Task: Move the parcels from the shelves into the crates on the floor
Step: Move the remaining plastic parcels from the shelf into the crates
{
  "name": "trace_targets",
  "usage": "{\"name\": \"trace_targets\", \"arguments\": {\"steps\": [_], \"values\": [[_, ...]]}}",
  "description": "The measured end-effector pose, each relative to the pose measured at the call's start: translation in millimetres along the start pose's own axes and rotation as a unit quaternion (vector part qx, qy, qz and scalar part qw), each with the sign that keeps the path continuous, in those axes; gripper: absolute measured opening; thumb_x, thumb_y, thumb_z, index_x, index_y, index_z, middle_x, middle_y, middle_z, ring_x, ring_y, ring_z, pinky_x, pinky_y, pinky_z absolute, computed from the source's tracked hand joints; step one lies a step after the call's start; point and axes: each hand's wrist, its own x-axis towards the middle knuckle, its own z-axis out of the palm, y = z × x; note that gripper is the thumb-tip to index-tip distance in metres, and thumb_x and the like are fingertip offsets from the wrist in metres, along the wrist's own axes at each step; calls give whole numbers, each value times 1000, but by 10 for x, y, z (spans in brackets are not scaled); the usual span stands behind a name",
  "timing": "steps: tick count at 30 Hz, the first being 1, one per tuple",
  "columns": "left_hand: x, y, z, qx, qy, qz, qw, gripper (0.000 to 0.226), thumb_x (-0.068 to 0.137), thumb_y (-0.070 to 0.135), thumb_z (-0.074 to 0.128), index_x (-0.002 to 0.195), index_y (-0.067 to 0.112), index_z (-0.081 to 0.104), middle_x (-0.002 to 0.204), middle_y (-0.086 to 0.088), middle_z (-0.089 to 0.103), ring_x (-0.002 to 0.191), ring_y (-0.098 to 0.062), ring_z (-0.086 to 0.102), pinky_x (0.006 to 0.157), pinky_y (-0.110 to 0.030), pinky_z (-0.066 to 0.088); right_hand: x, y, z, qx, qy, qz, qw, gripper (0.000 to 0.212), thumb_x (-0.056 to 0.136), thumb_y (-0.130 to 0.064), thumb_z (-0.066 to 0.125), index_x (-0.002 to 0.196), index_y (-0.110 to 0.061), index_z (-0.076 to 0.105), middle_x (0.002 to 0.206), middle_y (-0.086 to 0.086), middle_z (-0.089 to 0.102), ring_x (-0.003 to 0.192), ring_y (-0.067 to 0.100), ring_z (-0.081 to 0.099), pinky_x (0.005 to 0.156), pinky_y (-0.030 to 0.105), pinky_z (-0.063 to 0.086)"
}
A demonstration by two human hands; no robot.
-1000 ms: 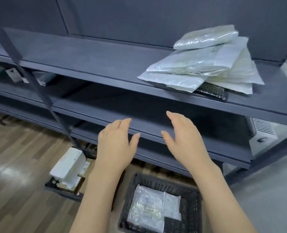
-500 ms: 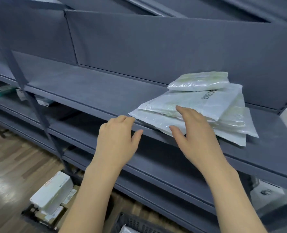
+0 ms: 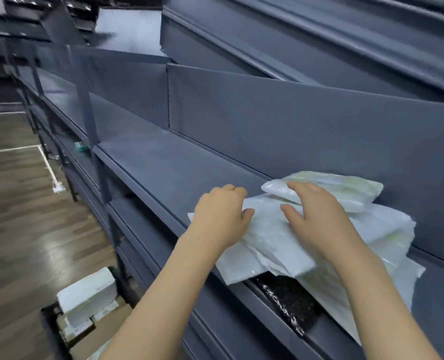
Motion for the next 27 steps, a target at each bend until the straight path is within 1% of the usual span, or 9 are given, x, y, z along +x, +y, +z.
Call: {"name": "trace_targets", "arguments": {"steps": [4,6,9,11,13,16,20,23,27], "values": [[430,255,140,27,-29,0,999,35,96,33,45,124,11,48,114,-5,52,105,-26,49,73,-30,35,176,412,-105,-38,-42,27,998,51,91,-30,58,137,-15,42,138,3,47,128,23,39,100,32,34],[654,328,251,42,-53,8,998,37,96,31,48,127,12,45,118,-6,50,107,-27,48,73,-30,34,238,582,-179,-64,-57,38,996,54,88,-34,60,136,-15,41,138,3,46,129,23,37,101,33,33],[996,417,432,59,-93,27,994,54,92,25,51,141,17,30,136,-8,40,119,-30,42,85,-35,39,289,788,-277,-102,-69,42,992,59,87,-40,61,137,-18,38,140,-1,42,132,21,33,102,30,30],[1177,495,540,80,-113,35,990,69,90,22,54,148,20,16,148,-8,27,128,-31,35,94,-39,38,308,892,-307,-113,-80,40,990,66,86,-43,61,141,-20,33,142,-3,38,134,19,29,104,29,27],[1302,572,638,93,-122,34,988,79,87,20,55,150,24,6,152,-9,19,132,-32,30,98,-40,34,323,964,-301,-114,-92,42,988,72,85,-46,61,144,-22,29,144,-2,35,136,19,27,107,29,24],[1390,651,764,95,-129,34,987,79,87,20,50,149,31,3,151,-9,22,132,-34,30,106,-43,27,329,1034,-256,-108,-105,64,986,75,84,-50,60,145,-20,27,146,2,33,136,22,28,110,33,23],[1409,635,841,40,-152,22,987,71,90,17,38,145,46,6,137,-11,37,120,-36,41,97,-40,34,290,1065,-154,-53,-101,108,988,69,86,-45,60,143,-16,32,145,9,32,137,27,24,112,38,24],[1380,588,826,37,-138,24,989,67,91,21,39,144,49,8,128,-11,44,114,-35,43,94,-40,37,270,1076,-109,-37,-82,119,989,66,89,-42,59,141,-12,35,145,14,29,137,30,22,111,36,21],[1208,484,722,42,-109,15,993,58,95,34,39,145,49,11,125,-12,44,111,-36,43,96,-39,36,248,1042,-144,6,-81,93,992,70,91,-40,58,147,-13,28,151,13,27,142,25,18,112,31,17]]}}
